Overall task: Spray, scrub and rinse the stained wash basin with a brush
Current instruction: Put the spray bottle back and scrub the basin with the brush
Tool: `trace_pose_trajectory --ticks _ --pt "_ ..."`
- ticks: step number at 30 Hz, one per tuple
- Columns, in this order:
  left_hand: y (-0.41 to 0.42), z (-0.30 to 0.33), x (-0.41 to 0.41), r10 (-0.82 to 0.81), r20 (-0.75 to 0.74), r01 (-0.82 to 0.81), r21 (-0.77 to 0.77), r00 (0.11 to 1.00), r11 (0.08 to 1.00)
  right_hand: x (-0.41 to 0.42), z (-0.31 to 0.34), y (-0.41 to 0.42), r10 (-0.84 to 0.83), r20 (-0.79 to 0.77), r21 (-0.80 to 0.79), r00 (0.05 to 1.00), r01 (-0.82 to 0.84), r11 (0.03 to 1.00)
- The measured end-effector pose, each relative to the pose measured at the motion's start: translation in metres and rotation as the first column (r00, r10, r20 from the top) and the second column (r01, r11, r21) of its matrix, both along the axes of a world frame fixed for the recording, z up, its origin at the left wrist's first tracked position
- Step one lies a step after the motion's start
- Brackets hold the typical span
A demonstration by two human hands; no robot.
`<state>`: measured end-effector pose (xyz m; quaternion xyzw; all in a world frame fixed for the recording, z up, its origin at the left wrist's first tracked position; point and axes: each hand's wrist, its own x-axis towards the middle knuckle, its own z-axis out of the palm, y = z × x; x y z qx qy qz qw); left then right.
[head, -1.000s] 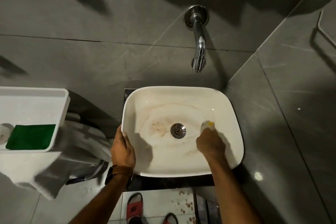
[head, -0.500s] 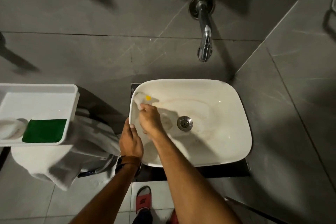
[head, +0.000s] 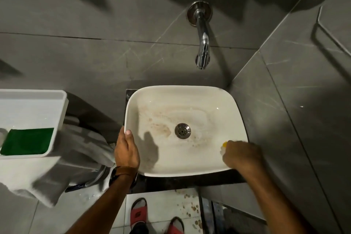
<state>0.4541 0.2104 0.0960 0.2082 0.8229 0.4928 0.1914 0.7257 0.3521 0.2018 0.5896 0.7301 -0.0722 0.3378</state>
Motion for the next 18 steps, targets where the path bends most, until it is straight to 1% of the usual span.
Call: trace_pose_trajectory --ticks 1,2,3,5,6,7,8,9,10,11,13,14,15,16,18 --pt "0.0 -0.001 0.001 0.0 -0.011 0.0 0.001 1.0 1.0 -0.007 -0.005 -0.017 0.005 -0.042 -0.04 0.999 -0.006 0.999" --pt "0.0 -0.001 0.0 0.001 -0.012 -0.001 0.003 1.0 1.0 -0.022 -0.011 -0.034 -0.005 -0.118 -0.089 0.993 -0.005 0.996" --pt "0.0 -0.002 0.0 0.0 -0.007 0.0 0.005 1.0 1.0 -0.042 -0.018 -0.05 -0.028 -0.224 -0.146 0.974 -0.005 0.989" --pt "0.0 -0.005 -0.002 -0.01 0.005 0.01 0.003 1.0 1.0 -0.097 -0.024 -0.074 -0.042 -0.409 -0.274 0.911 -0.079 0.959" --pt "0.0 -0.006 -0.002 -0.016 0.005 0.016 0.001 1.0 1.0 -0.124 -0.027 -0.081 -0.032 -0.479 -0.286 0.877 -0.121 0.951" --pt "0.0 -0.007 -0.003 -0.024 0.002 0.024 0.003 1.0 1.0 -0.147 -0.031 -0.083 -0.02 -0.537 -0.253 0.844 -0.138 0.958" --pt "0.0 -0.007 -0.003 -0.027 -0.006 0.027 0.01 1.0 1.0 -0.162 -0.038 -0.077 -0.003 -0.578 -0.185 0.816 -0.128 0.974" --pt "0.0 -0.009 -0.003 -0.026 -0.017 0.026 0.013 1.0 1.0 -0.171 -0.043 -0.067 0.023 -0.589 -0.102 0.808 -0.102 0.99" --pt "0.0 -0.01 -0.003 -0.021 -0.027 0.022 0.014 0.999 1.0 -0.17 -0.045 -0.053 0.058 -0.556 -0.006 0.829 -0.074 0.997" --pt "0.0 -0.011 -0.003 -0.017 -0.029 0.018 0.012 0.999 1.0 -0.158 -0.048 -0.036 0.06 -0.498 0.061 0.865 -0.034 0.998" --pt "0.0 -0.011 -0.004 -0.025 -0.015 0.025 0.005 1.0 1.0 -0.117 -0.051 -0.011 -0.036 -0.392 0.128 0.919 0.093 0.987" --pt "0.0 -0.012 -0.005 -0.03 -0.008 0.03 0.005 1.0 1.0 -0.093 -0.05 -0.006 -0.099 -0.349 0.144 0.932 0.158 0.977" --pt "0.0 -0.011 -0.006 -0.03 -0.004 0.03 0.007 1.0 1.0 -0.074 -0.049 -0.009 -0.164 -0.32 0.112 0.933 0.21 0.971" --pt "0.001 -0.01 -0.006 -0.027 0.003 0.027 0.008 1.0 1.0 -0.062 -0.049 -0.019 -0.198 -0.3 0.046 0.933 0.222 0.974" --pt "0.001 -0.01 -0.007 -0.026 0.014 0.026 0.003 1.0 1.0 -0.068 -0.051 -0.052 -0.166 -0.324 -0.108 0.931 0.138 0.985"
